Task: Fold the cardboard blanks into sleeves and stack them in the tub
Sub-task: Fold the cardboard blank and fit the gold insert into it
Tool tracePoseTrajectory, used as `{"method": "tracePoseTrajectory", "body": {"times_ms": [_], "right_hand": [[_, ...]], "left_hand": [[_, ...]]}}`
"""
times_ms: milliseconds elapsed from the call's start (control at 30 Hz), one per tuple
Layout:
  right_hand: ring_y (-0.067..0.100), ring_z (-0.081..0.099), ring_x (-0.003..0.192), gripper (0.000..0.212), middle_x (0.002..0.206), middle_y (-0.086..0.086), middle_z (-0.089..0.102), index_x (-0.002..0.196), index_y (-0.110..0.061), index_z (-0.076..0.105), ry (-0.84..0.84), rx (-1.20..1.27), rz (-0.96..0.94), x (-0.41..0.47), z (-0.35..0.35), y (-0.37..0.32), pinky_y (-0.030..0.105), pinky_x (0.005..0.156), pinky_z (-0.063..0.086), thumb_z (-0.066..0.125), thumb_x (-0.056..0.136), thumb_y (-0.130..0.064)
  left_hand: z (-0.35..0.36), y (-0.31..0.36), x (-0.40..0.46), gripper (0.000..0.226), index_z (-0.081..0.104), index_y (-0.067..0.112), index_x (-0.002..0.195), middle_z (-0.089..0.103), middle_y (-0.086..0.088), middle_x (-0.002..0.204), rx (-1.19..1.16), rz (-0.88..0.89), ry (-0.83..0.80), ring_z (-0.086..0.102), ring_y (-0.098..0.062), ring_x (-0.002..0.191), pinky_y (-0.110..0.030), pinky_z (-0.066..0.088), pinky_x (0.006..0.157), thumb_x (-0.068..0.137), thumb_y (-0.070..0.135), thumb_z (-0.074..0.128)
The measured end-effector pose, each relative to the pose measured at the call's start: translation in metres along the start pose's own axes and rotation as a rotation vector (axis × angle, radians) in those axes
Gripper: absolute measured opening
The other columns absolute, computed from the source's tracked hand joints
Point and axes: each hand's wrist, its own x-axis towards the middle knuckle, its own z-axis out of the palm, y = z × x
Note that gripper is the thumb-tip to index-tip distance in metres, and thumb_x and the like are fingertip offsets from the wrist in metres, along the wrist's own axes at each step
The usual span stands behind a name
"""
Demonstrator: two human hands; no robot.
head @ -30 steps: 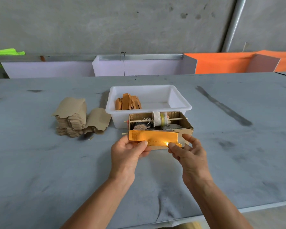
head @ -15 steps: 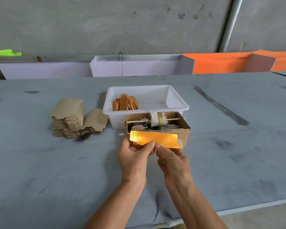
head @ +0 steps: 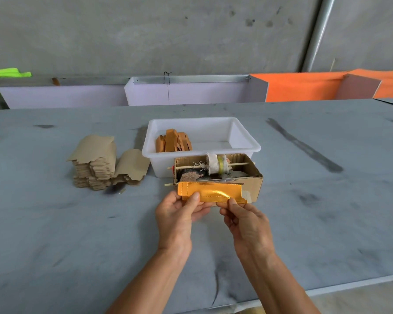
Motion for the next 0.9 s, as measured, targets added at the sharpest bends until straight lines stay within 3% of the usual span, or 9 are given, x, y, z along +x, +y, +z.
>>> {"method": "tracePoseTrajectory", "body": {"times_ms": [167,333,467,567,633,767,900], "right_hand": [[0.012,0.066,0.065,0.01,0.074,0.003,0.071,0.085,-0.012,0.061,-0.069,0.083,0.009,0.002,-0.005,-0.002,0.023,0.059,0.049,0.055,0.093,-0.01],[0.013,0.07,0.066,0.012,0.082,0.011,0.073,0.085,-0.009,0.056,-0.197,0.258,-0.025,0.006,-0.009,-0.007,0.019,0.056,0.055,0.049,0.094,-0.004],[0.013,0.07,0.069,0.011,0.084,0.009,0.073,0.093,-0.006,0.057,-0.243,0.244,-0.066,0.01,-0.013,-0.005,0.02,0.063,0.056,0.047,0.094,-0.002],[0.016,0.07,0.072,0.005,0.084,0.012,0.072,0.089,-0.006,0.056,-0.241,0.245,-0.061,0.011,-0.014,-0.003,0.022,0.065,0.057,0.055,0.086,-0.003],[0.017,0.071,0.076,0.013,0.083,0.012,0.072,0.089,-0.004,0.059,-0.248,0.254,-0.045,0.01,-0.014,-0.002,0.023,0.066,0.058,0.061,0.076,-0.006],[0.021,0.071,0.081,0.027,0.089,0.012,0.071,0.096,0.001,0.065,-0.247,0.267,-0.008,0.008,-0.014,0.0,0.025,0.069,0.058,0.065,0.07,-0.004],[0.021,0.071,0.078,0.02,0.089,0.013,0.072,0.087,-0.002,0.072,-0.258,0.224,0.024,0.005,-0.012,0.005,0.025,0.067,0.058,0.066,0.069,-0.003]], "left_hand": [[-0.01,0.004,0.007,0.004,0.061,0.003,0.088,0.073,-0.016,0.081,0.082,-0.036,-0.047,0.072,-0.028,0.074,-0.026,0.056,0.057,0.09,0.005,0.058],[-0.013,0.009,0.012,0.005,0.062,0.01,0.092,0.073,-0.013,0.091,0.098,-0.123,-0.125,0.072,-0.028,0.078,-0.027,0.055,0.054,0.088,0.009,0.06],[-0.007,0.018,0.017,0.033,0.065,0.007,0.09,0.072,-0.016,0.082,0.002,-0.24,-0.118,0.07,-0.027,0.067,-0.028,0.055,0.055,0.073,0.035,0.067],[-0.005,0.015,0.017,0.014,0.067,0.004,0.073,0.068,-0.013,0.071,0.052,-0.216,-0.085,0.068,-0.022,0.064,-0.024,0.055,0.057,0.074,0.017,0.072],[-0.005,0.011,0.016,0.01,0.066,0.002,0.071,0.067,-0.012,0.069,0.097,-0.181,-0.047,0.068,-0.021,0.064,-0.022,0.055,0.059,0.078,0.007,0.07],[-0.003,0.007,0.016,0.015,0.069,-0.001,0.078,0.072,-0.015,0.078,0.12,-0.147,-0.018,0.07,-0.025,0.074,-0.024,0.057,0.064,0.086,0.011,0.065],[-0.003,0.005,0.015,0.015,0.066,0.001,0.07,0.069,-0.006,0.067,0.22,-0.11,0.007,0.068,-0.02,0.07,-0.022,0.056,0.06,0.085,0.004,0.065]]}}
